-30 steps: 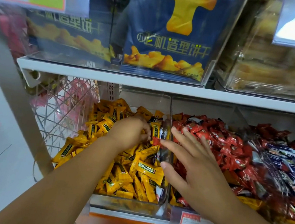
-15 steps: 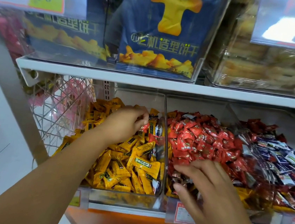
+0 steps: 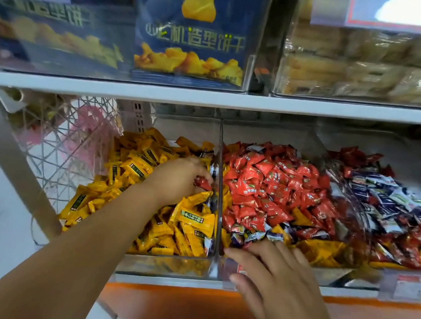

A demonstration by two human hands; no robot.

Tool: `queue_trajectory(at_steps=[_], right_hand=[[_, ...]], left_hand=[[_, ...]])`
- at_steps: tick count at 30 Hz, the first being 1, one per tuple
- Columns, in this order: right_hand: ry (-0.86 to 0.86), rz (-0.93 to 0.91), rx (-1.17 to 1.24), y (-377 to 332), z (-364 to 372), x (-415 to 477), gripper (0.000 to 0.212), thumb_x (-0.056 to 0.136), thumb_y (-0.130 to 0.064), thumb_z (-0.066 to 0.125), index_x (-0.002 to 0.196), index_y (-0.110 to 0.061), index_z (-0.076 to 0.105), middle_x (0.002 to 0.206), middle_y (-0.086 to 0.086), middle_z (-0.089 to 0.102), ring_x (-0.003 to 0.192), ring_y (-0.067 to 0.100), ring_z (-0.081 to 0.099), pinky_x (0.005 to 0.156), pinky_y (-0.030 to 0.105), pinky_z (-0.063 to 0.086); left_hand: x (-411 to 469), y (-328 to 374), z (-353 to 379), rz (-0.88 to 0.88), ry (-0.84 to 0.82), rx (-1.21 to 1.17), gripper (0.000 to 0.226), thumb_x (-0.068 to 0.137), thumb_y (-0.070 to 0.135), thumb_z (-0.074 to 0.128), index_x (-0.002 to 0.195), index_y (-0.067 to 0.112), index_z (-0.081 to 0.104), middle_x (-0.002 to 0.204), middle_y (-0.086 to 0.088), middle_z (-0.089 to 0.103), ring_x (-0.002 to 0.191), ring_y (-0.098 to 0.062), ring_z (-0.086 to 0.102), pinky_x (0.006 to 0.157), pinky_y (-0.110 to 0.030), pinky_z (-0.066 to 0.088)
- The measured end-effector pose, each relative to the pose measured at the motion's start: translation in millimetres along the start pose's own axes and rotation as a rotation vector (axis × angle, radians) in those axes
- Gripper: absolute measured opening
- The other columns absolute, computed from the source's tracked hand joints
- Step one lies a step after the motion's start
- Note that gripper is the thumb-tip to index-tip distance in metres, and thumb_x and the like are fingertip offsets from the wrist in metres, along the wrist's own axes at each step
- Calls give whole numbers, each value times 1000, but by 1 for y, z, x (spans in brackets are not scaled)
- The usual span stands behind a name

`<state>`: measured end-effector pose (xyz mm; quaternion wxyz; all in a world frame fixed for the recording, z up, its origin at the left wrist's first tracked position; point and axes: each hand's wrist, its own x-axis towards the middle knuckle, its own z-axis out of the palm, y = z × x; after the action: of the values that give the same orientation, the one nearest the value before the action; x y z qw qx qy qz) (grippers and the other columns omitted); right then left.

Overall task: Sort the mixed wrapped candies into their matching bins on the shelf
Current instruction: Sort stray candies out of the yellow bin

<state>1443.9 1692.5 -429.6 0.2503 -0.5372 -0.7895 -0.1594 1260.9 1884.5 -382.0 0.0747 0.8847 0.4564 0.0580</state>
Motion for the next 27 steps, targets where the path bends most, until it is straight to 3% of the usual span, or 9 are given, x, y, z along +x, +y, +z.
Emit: queue_trajectory(at_steps=[3,5,8,11,16,18,21,24,27], right_hand=[[16,-26,-3,-1,0,1,33,87,-44,46,117,-33,54,90,-9,57,81,13,49,69,30,29],[20,-29,11,0,1,1,33,86,-44,47,116,-33,54,89,-9,58,79,13,52,69,30,30],[15,-30,28,1,2,0,32,87,-44,46,116,-33,55,89,-10,57,79,13,51,69,29,28],[8,-25,39,2,1,-1,32,87,-45,46,116,-33,54,89,-11,56,80,12,51,69,28,28],[3,-19,50,1,-1,0,31,87,-45,46,113,-33,58,89,-11,57,80,12,52,70,28,28],[-4,-15,52,0,-2,0,32,88,-44,46,112,-32,62,89,-11,57,79,13,55,70,28,29],[-5,-12,58,-1,-3,-1,30,91,-43,45,113,-31,62,91,-11,57,81,14,56,71,28,31],[5,-10,49,-2,-2,0,28,91,-42,45,114,-30,54,91,-11,57,81,13,54,72,29,30],[1,-9,30,-2,-1,-1,28,91,-42,45,114,-30,55,91,-10,57,81,14,54,71,30,30]], left_hand=[[5,2,5,1,4,11,25,88,27,68,113,31,69,117,5,57,107,-16,55,80,-25,41],[5,0,5,-12,34,-94,20,88,25,69,108,26,71,111,5,61,101,-13,57,77,-21,41],[-1,-4,-1,-83,128,-315,17,86,21,71,103,22,74,97,10,63,82,-1,55,64,-3,34],[-7,-6,-5,-107,176,-343,16,88,26,69,104,24,73,96,14,62,81,2,54,64,0,32],[-14,-4,-16,-90,-24,-317,12,89,35,67,99,30,69,94,16,64,87,-4,59,71,-20,44],[-16,-4,-24,-78,-113,-307,9,87,33,70,96,31,67,88,18,61,80,0,56,65,-17,41],[-20,2,-32,-59,-217,-289,25,90,19,65,106,38,61,100,17,61,79,5,54,66,-13,42],[-23,14,-34,-76,-382,-183,55,91,0,50,129,40,51,100,13,50,60,5,48,45,-7,34],[-22,17,-35,-90,-384,-168,57,91,0,51,136,35,49,94,10,45,54,4,43,38,-6,29]])
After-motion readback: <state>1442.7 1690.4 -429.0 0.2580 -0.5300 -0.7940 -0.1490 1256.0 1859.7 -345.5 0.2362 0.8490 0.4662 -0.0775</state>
